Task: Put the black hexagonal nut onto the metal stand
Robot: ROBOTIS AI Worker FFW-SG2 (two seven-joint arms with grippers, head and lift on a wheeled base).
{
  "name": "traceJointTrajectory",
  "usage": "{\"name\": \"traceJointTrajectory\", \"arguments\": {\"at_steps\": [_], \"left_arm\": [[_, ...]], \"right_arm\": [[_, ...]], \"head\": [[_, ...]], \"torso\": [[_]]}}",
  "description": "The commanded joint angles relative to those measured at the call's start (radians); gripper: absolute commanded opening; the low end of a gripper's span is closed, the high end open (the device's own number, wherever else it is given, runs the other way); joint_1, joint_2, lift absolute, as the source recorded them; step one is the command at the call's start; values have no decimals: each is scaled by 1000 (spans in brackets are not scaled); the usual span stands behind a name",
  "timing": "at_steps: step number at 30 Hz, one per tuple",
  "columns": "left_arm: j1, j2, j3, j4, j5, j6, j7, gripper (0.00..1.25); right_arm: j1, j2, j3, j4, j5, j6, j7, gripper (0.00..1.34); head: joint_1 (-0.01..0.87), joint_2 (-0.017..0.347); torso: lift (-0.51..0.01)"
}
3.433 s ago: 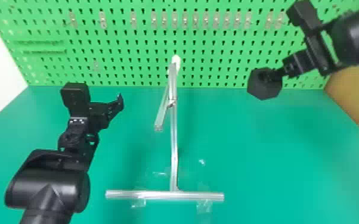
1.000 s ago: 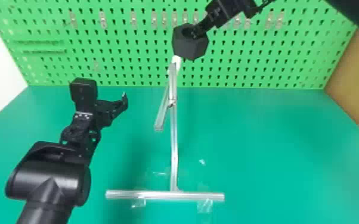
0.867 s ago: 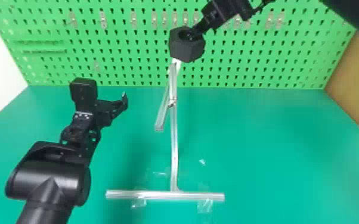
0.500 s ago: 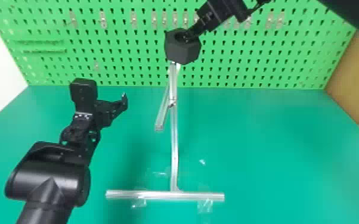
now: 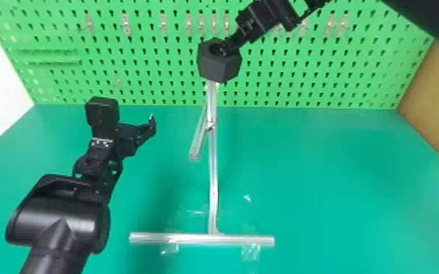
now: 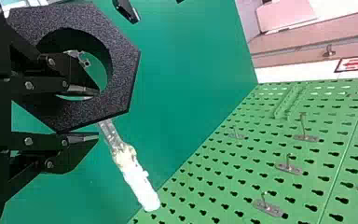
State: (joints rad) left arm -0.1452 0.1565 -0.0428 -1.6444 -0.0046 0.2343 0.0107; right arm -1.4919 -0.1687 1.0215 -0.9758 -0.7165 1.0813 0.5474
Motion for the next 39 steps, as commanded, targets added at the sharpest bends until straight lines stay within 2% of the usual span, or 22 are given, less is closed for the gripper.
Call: {"name": "traceJointTrajectory", "arguments": {"at_steps": [1,39], "left_arm": [[1,2,0,0,0,0,0,1101],[4,2,3,-2,-5,0,0,1101]], "right_arm": [[1,0,20,0,-26,-4,-12,175],[1,8,60,0,-86,-14,-52,175]], "head": [[693,81],[693,81]], "torso": [[-1],[-1]]}}
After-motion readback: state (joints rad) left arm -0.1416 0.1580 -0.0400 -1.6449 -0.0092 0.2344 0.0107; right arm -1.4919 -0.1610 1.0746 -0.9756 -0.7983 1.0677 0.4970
